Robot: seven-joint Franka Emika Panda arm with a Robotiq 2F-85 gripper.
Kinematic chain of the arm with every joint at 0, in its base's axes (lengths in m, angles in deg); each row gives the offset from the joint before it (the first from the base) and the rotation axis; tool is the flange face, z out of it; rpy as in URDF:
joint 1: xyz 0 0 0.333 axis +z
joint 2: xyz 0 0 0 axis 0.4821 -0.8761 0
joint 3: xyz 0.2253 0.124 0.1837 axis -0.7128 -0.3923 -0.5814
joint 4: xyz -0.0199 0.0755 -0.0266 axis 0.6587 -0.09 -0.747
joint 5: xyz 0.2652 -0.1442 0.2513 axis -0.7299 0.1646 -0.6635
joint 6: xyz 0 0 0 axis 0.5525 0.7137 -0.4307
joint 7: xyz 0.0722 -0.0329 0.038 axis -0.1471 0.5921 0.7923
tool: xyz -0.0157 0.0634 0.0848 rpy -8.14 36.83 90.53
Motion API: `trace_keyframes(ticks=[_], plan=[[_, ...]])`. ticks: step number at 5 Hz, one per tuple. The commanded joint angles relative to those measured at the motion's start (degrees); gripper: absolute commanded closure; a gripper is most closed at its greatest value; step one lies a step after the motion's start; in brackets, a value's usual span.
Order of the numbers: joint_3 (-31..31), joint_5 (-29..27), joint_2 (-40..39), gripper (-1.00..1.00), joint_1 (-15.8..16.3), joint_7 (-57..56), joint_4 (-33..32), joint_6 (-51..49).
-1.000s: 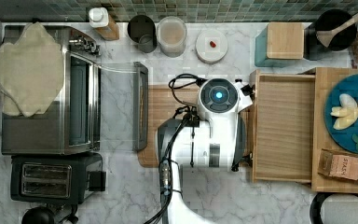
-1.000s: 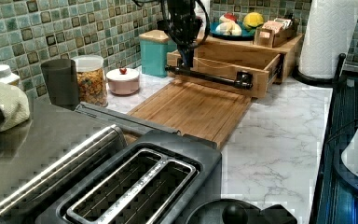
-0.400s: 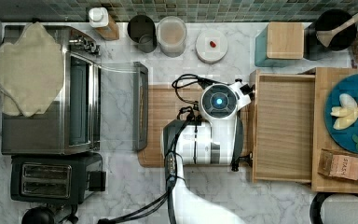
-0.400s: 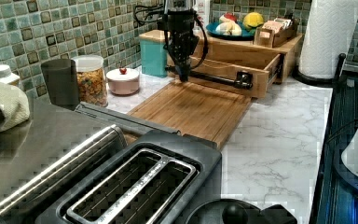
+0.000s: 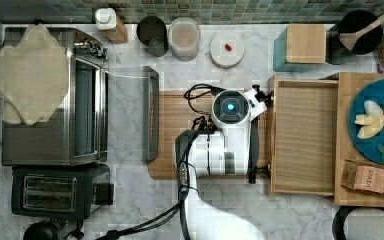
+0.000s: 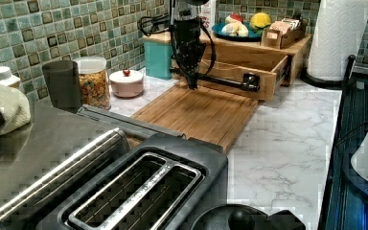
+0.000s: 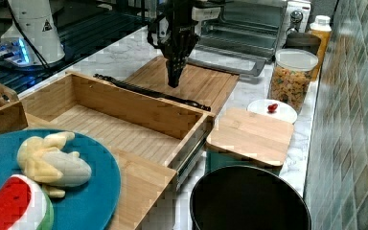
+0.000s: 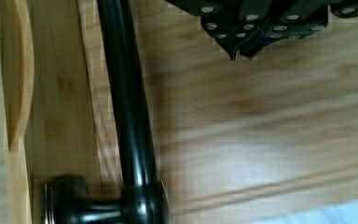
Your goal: Close the drawer.
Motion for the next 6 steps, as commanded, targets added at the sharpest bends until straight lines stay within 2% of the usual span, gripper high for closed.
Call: trace_keyframes(ticks=[1,3,4,5,6], plan=[[3.73,3.23,-0.81,1.00,-4.86,-10.60,2.30,4.57],[5.04,1.41,-1.39,1.00,-7.34,-13.18,2.72,2.25],[6.49,3.89,-0.39,1.00,-8.90,-12.22,3.22,1.71],[8.10,5.11,-2.64,1.00,-12.67,-19.91,6.91,0.71],[8.37,6.70,-5.33,1.00,-18.80,-27.35,11.41,1.18]])
